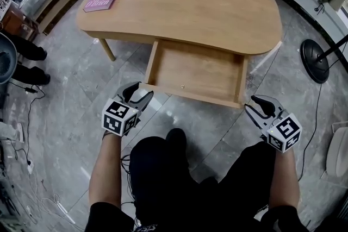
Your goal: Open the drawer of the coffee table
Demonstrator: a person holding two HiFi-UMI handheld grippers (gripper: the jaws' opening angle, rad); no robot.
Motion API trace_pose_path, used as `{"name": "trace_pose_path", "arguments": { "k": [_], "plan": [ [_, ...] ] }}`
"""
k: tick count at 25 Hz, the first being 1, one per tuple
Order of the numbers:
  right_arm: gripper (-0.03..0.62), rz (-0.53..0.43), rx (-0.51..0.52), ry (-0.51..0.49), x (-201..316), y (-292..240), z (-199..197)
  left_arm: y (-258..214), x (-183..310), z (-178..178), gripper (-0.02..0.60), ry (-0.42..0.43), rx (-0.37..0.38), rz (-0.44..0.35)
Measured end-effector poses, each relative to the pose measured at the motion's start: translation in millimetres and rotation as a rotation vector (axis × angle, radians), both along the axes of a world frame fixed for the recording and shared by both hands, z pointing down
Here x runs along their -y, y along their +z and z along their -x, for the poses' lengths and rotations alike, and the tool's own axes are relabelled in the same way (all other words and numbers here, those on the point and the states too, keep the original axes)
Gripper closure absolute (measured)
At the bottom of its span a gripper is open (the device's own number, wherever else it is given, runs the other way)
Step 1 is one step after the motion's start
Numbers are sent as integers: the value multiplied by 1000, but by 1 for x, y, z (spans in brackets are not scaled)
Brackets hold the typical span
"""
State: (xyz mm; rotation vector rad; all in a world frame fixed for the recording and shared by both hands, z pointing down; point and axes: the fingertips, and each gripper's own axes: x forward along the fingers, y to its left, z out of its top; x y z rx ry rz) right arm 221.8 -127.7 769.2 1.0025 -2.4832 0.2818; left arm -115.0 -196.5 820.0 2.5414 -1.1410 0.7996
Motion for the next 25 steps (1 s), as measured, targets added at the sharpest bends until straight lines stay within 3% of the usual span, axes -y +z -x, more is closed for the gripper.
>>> {"name": "trace_pose_path", "arguments": {
  "k": [5,8,11,14,17,20,25],
  "plan": [
    [474,-60,63,86,19,-17,-15,-18,-1,4,356,-35,-28,-18],
    [491,-106,118,165,35,-27,-16,-37,1,2,397,-65,-86,-58],
    [513,-151,153,222,48,-36,-9,-60,4,-8,440,-37,-137,-126],
    [572,-170,182,283,57,-48,-10,-76,9,-22,470,8,-134,-150],
    [588,-138,196,291,59,-68,-3,-107,21,-33,574,-28,-164,-161],
    [589,-68,162,258,48,-93,12,-139,21,-50,574,-49,-214,-104],
    [589,25,140,211,29,-156,48,-210,15,-64,575,-45,-222,-43]
  ]
}}
